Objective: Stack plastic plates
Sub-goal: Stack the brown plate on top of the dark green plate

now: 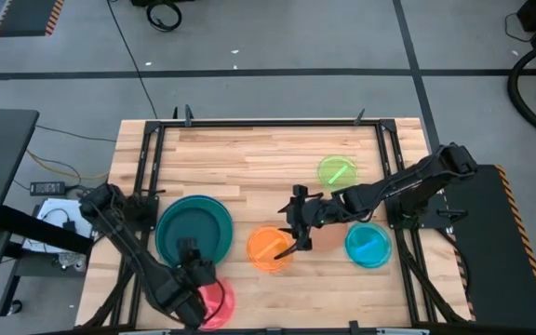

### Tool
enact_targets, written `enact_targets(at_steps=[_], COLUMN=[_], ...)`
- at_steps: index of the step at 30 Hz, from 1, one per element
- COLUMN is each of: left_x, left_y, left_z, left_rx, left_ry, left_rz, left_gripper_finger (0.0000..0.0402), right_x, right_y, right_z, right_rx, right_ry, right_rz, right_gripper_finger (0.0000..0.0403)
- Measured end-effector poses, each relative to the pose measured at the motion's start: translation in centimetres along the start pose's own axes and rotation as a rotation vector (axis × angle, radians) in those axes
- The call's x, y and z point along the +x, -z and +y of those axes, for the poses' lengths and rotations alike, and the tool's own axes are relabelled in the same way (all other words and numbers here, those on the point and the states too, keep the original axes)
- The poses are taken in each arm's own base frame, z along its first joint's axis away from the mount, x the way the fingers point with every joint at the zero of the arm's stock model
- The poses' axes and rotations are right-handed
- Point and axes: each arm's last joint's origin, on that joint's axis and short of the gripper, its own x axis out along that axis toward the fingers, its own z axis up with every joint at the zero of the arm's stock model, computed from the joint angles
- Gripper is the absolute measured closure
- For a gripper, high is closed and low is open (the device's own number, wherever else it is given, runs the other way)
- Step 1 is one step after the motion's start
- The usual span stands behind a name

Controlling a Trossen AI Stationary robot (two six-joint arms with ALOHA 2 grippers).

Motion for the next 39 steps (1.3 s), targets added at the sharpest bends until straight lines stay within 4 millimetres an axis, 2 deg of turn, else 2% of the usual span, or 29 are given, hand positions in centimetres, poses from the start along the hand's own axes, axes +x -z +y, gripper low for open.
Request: enact_targets(at_steps=[6,13,19,27,31,39], left_x=[1.4,2.9,4.1,5.5,6.0,6.7], left_y=[-3.0,-6.3,-8.7,-10.0,-10.2,-11.1], left_z=[1.3,2.8,4.5,7.0,7.8,9.0], left_rx=[0.031,0.166,0.235,0.209,0.249,0.261], left_ry=[0.009,0.086,0.1,0.072,0.055,0.078], left_rz=[-0.087,-0.163,-0.236,-0.207,-0.183,-0.197], left_gripper_finger=[0.023,0.023,0.023,0.023,0.023,0.023], right_x=[0.1,-0.1,-1.1,-2.5,-3.5,-4.4], right_y=[1.5,3.2,3.9,5.3,6.3,9.6], right_z=[1.6,3.5,4.4,6.7,8.1,9.3], right_rx=[0.03,0.001,0.104,0.156,0.17,0.145], right_ry=[0.039,0.092,0.144,0.117,0.112,0.065], right_rz=[0.021,0.107,0.187,0.255,0.3,0.421], right_gripper_finger=[0.0154,0.0154,0.0154,0.0167,0.0176,0.0196])
